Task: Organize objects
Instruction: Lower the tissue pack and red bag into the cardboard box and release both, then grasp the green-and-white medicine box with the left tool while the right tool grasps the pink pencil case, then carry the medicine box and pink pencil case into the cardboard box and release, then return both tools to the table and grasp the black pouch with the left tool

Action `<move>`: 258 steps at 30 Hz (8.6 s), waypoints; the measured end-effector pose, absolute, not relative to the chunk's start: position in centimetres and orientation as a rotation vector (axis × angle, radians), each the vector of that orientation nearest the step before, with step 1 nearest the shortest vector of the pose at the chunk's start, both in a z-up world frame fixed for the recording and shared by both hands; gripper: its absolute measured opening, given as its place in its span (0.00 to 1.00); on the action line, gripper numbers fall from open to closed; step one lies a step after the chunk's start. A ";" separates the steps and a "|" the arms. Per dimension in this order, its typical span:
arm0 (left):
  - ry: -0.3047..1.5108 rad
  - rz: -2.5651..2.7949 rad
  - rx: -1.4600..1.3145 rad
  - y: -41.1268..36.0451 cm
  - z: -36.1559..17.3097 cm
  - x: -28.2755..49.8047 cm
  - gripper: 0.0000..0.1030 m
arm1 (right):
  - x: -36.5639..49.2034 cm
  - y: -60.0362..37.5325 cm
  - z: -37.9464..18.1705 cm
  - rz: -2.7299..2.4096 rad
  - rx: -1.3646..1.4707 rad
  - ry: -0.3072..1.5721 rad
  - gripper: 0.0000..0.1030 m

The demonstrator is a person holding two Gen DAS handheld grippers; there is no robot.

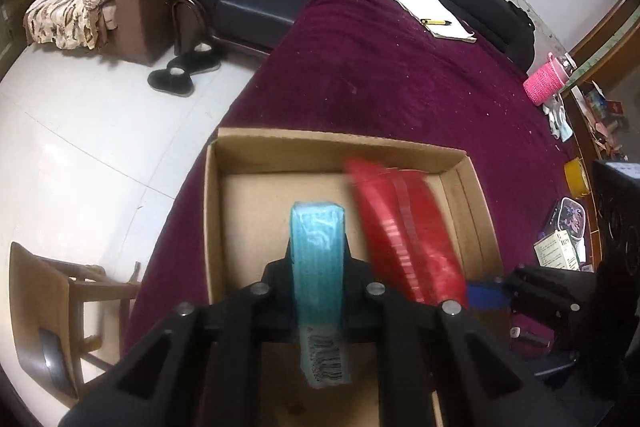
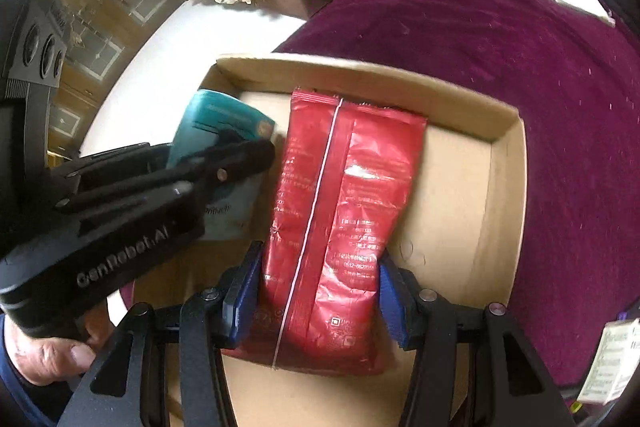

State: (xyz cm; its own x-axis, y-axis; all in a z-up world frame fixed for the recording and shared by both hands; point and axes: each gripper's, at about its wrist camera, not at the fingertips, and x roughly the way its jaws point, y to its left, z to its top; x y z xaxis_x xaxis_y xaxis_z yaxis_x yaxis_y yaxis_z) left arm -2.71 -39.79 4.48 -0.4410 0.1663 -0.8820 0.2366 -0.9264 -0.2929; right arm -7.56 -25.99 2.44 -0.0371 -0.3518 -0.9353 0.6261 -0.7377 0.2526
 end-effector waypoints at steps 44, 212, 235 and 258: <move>-0.161 -3.136 1.693 -14.8 10.2 -1.8 0.85 | -1.5 8.7 8.4 -2.198 1.642 -0.362 0.64; 0.616 -2.574 1.223 -33.7 7.2 5.9 0.88 | -9.3 -12.4 7.5 -1.902 1.573 -0.102 0.49; 0.545 -2.840 1.297 -26.8 11.6 12.1 0.73 | -5.9 2.5 7.6 -2.018 1.618 -0.437 0.56; 0.706 -2.760 1.585 -26.0 7.7 8.5 0.68 | -3.7 12.8 7.3 -2.173 1.616 -0.633 0.58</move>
